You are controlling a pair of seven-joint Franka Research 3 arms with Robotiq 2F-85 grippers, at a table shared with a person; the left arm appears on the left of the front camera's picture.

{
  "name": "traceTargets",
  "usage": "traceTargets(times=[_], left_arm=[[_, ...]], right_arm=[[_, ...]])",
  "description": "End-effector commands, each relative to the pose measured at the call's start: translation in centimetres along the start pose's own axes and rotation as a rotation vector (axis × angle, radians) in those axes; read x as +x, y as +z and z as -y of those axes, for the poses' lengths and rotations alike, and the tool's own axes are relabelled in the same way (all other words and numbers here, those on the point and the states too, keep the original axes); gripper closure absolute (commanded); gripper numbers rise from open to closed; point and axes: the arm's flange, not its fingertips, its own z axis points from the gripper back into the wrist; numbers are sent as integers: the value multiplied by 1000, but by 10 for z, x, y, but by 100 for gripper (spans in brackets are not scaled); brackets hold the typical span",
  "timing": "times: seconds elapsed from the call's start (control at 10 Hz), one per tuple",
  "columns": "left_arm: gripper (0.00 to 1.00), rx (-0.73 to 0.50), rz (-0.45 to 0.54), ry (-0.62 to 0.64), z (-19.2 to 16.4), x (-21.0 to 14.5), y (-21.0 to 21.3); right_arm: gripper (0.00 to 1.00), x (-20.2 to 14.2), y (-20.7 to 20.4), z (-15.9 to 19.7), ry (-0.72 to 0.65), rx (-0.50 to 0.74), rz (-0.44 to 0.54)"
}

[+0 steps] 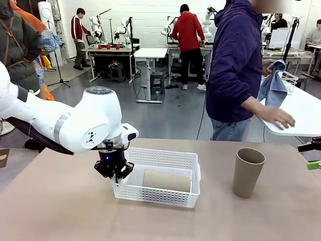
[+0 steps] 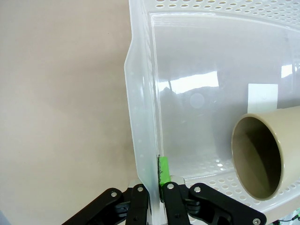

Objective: Clean and organize the cups into the basket.
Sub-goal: Pick up the Reusable plastic cup from the right side of the table and stack it inside the Organizing basket in the center of the table.

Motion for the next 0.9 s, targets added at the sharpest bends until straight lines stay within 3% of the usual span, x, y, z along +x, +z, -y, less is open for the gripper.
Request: traceTargets(times=[0.0,0.1,0.2,0.8], left_arm=[[100,2,6,-2,0,-1,2],[100,2,6,-2,0,-1,2],[100,2,6,-2,0,-1,2],[100,2,6,-2,0,-1,2]], right_arm=[[0,1,-1,-5,-2,6,1],[0,0,0,0,0,0,0],[0,-24,-17,3,-1,85,-36],[0,-78,-78,17,31,175,15]])
